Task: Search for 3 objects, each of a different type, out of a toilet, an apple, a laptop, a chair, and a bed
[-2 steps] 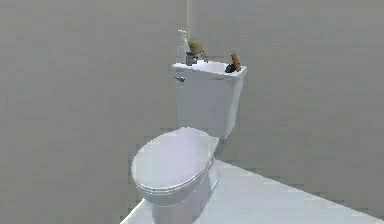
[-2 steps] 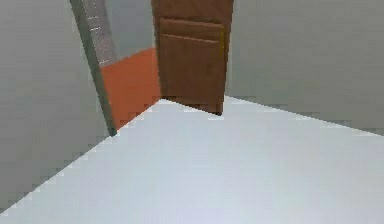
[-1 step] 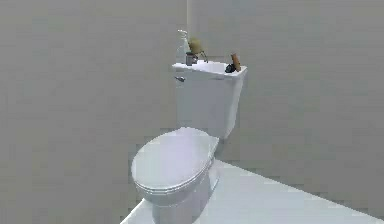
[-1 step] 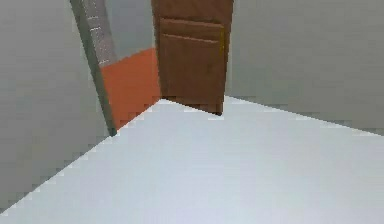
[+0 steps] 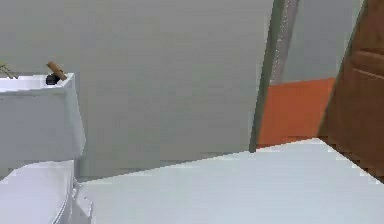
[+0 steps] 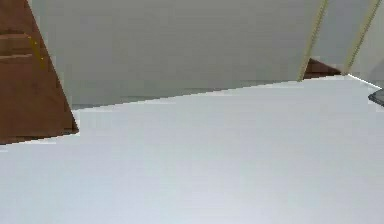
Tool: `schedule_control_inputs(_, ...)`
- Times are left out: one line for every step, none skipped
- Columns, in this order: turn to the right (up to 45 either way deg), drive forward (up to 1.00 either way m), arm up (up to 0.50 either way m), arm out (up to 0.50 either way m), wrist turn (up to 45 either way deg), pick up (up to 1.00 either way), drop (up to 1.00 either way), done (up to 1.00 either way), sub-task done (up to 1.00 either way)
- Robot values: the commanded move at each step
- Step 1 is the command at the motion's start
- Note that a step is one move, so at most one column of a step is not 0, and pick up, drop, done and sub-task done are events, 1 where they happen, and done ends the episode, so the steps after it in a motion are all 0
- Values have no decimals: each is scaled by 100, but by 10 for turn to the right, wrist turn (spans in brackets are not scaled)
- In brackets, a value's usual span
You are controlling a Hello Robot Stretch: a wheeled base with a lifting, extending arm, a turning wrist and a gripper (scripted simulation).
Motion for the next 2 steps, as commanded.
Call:
schedule_control_inputs(360, 0, 0, 0, 0, 0, 0, 0, 0)
schedule_control_inputs(0, 100, 0, 0, 0, 0, 0, 0, 0)
